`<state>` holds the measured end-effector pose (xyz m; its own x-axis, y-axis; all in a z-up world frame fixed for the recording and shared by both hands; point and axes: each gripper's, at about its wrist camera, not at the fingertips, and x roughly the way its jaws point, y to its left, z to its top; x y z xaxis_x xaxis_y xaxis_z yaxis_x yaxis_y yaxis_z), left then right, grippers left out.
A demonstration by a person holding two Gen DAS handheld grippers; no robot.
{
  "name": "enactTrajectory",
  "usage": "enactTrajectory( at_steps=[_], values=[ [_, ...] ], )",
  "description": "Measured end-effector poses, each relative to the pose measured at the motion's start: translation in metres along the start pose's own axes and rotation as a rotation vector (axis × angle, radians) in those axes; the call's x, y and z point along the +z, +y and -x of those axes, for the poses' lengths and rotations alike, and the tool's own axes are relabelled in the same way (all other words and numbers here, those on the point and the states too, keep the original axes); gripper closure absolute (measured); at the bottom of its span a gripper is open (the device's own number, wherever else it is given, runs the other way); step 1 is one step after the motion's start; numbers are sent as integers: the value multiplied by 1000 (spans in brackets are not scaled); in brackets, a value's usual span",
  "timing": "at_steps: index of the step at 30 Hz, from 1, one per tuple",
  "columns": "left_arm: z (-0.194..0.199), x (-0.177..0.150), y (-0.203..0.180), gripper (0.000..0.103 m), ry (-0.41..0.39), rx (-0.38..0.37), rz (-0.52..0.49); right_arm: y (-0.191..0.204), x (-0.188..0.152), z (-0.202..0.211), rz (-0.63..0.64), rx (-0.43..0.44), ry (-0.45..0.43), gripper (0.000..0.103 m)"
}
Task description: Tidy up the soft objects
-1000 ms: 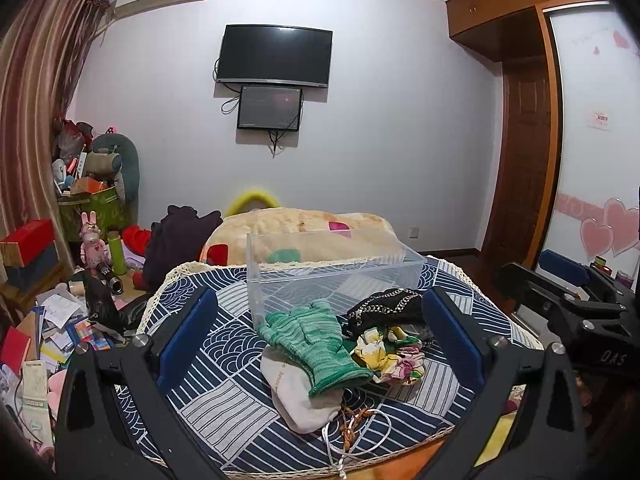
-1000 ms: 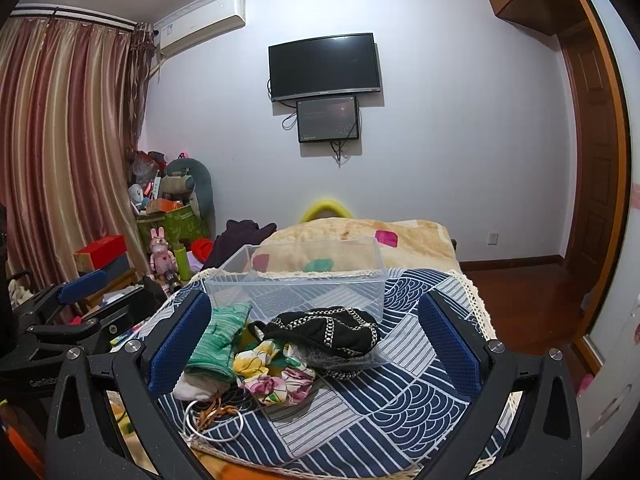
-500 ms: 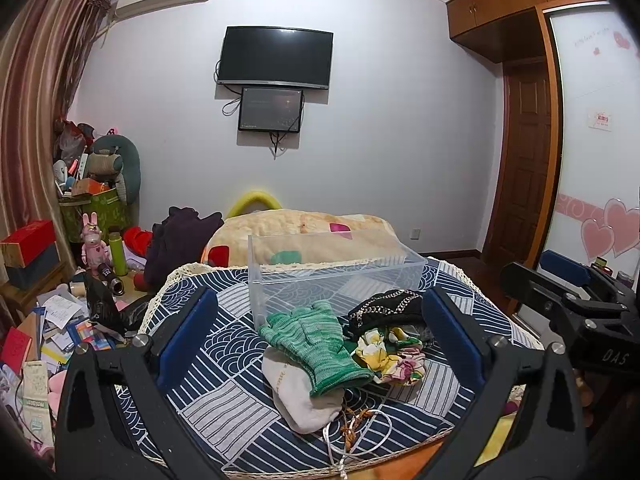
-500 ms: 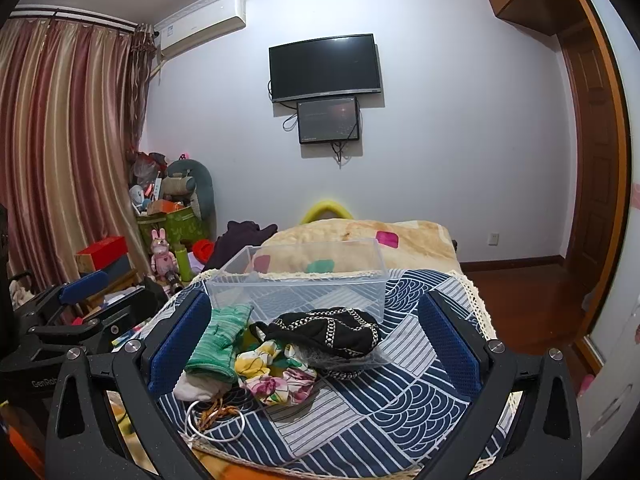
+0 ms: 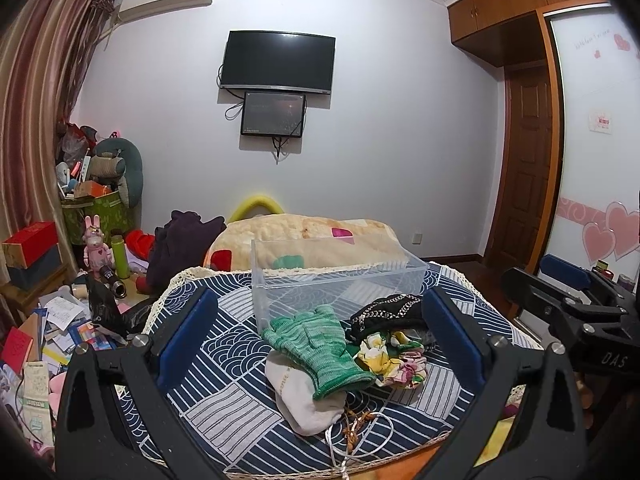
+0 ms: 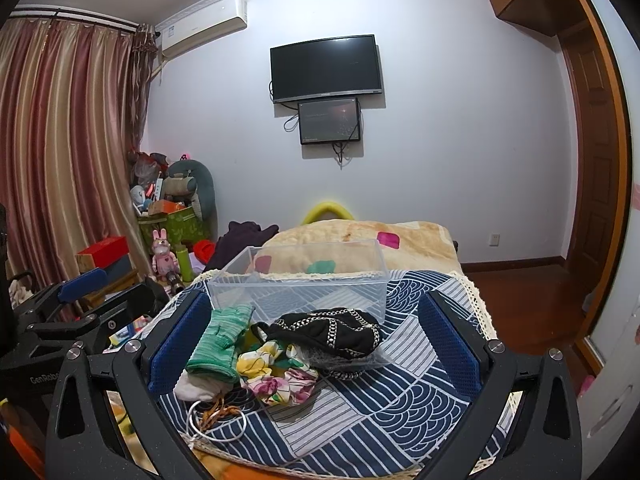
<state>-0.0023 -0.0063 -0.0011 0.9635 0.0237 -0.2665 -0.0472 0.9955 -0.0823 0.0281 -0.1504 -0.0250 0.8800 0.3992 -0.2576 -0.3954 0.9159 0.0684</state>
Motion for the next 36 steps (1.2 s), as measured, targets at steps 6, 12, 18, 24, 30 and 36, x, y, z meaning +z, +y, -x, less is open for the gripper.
enactTrajectory(
  at_steps=[6,12,18,24,30,36],
  values=[
    [1,0,0,0,-7,2,4,0,0,0,1,0,0,0],
    [2,0,1,0,-9,6,0,1,-1,0,0,3,0,0],
    [-1,-1,2,0,10,-9,-5,-1,-4,-6,-10,4,16,0],
    [-16,0,3,0,60,-29,-12,-5,-6,-18,-3,9,48,0],
    [-46,0,15,2,146,-52,24,-11,-8,-37,17,0,87,0],
    [-81,-4,28,18,241,-64,79,-17,-12,-55,5,32,134,5]
  ],
)
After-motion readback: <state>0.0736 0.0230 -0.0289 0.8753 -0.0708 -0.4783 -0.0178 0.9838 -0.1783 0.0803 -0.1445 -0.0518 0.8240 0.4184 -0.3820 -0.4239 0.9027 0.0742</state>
